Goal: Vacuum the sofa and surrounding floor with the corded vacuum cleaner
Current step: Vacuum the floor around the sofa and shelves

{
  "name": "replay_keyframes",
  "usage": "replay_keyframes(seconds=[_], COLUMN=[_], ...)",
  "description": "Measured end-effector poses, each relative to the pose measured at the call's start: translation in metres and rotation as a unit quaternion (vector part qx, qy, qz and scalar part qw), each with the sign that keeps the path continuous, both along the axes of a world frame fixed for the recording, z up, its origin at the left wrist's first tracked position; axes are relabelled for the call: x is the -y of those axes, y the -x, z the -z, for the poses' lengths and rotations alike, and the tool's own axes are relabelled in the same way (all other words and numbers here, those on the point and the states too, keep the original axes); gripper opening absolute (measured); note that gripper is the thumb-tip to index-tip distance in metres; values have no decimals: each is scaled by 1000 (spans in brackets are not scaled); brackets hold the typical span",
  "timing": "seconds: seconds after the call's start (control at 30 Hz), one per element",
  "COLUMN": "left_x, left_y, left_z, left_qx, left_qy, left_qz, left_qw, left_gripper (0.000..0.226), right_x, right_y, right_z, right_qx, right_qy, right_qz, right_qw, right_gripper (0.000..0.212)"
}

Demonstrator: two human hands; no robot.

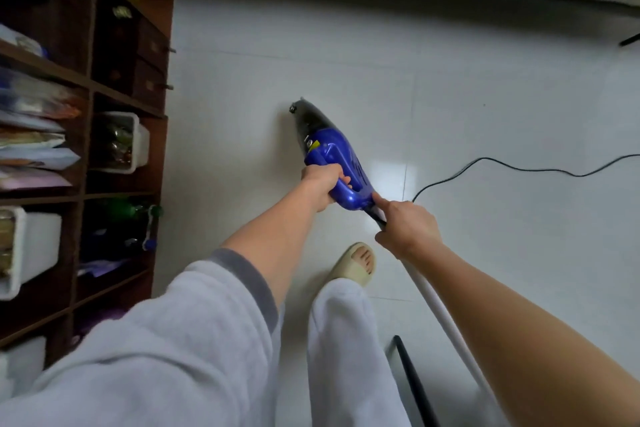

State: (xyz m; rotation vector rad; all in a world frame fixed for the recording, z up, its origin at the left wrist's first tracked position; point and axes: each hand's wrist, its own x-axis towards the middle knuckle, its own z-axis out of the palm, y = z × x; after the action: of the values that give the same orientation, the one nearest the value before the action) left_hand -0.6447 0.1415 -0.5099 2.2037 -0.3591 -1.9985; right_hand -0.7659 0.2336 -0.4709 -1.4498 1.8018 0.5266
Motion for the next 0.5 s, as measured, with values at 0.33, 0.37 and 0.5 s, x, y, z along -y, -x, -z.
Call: replay_keyframes(seconds=[0.33,0.37,0.5], left_x=[-20,-25,-47], left_y=[141,147,149], left_z=[-4,-3,3], left_qx=[-45,-47,-52], left_qy=[2,-1,-19], left_qz=[158,159,144], left_qw=[986,986,988], left_gripper=[32,33,33], right_x=[-53,-57,-72], right_y=[101,107,118], right_z=[0,-1,-6], right_qx=[-16,-18,-28], right_qy=[-28,-33,-57], right_qz=[173,175,150], right_qw=[984,984,987], right_gripper=[57,58,66])
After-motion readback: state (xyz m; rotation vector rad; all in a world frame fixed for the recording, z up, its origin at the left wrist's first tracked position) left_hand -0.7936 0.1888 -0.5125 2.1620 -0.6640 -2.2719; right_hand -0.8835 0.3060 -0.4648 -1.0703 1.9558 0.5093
